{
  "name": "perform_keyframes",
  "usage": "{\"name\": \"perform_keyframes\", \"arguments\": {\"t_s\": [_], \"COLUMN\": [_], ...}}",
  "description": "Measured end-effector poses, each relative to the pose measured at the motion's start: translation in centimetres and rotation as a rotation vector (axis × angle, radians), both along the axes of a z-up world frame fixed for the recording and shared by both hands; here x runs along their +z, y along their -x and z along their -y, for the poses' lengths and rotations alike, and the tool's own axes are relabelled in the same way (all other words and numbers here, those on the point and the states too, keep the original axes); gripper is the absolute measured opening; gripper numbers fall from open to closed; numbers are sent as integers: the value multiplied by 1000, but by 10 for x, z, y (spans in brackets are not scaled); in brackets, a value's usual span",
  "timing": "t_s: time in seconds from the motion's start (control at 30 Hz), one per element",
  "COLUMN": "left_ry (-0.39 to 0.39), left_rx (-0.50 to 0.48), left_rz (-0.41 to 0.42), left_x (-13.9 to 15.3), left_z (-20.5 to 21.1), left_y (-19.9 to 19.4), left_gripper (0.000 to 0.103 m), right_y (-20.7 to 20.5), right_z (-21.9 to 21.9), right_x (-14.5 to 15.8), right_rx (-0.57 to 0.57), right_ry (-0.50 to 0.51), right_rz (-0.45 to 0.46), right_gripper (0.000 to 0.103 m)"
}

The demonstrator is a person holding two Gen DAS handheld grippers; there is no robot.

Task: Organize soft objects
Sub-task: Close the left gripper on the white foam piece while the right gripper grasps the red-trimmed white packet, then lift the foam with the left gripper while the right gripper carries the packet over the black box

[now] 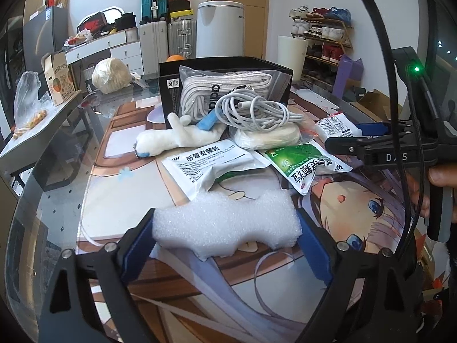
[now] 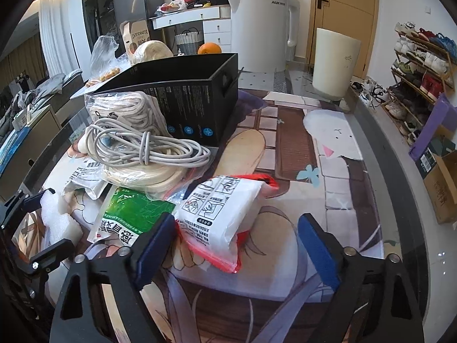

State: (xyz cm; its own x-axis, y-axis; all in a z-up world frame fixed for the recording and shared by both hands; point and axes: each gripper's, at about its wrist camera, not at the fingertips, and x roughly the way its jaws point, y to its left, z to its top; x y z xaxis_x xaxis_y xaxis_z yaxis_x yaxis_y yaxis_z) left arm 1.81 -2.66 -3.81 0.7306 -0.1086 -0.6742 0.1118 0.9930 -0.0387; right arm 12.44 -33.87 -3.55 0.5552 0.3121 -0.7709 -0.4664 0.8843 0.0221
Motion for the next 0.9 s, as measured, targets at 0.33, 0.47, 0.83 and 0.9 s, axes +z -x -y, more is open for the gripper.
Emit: {"name": "perform_keyframes", "arguments": {"t_s": [0.33, 0.47, 0.83, 0.9], "left_ry": [-6, -5, -9, -5], "left_rx": [4, 6, 9, 10], "left_rz": [20, 25, 33, 36], "left_x": [2, 2, 2, 2], "left_z": [-2, -2, -2, -2], "left_y": [3, 4, 3, 4], "left_gripper": [91, 91, 91, 91], "right_y": [2, -1, 4, 5], "right_z": [0, 1, 2, 3], "right_x": [2, -1, 1, 1], "right_rx": [-4, -8, 7, 9], "right_ry": [14, 5, 26, 26], "right_rz": [0, -20, 13, 19], "right_gripper": [87, 82, 52, 51]}}
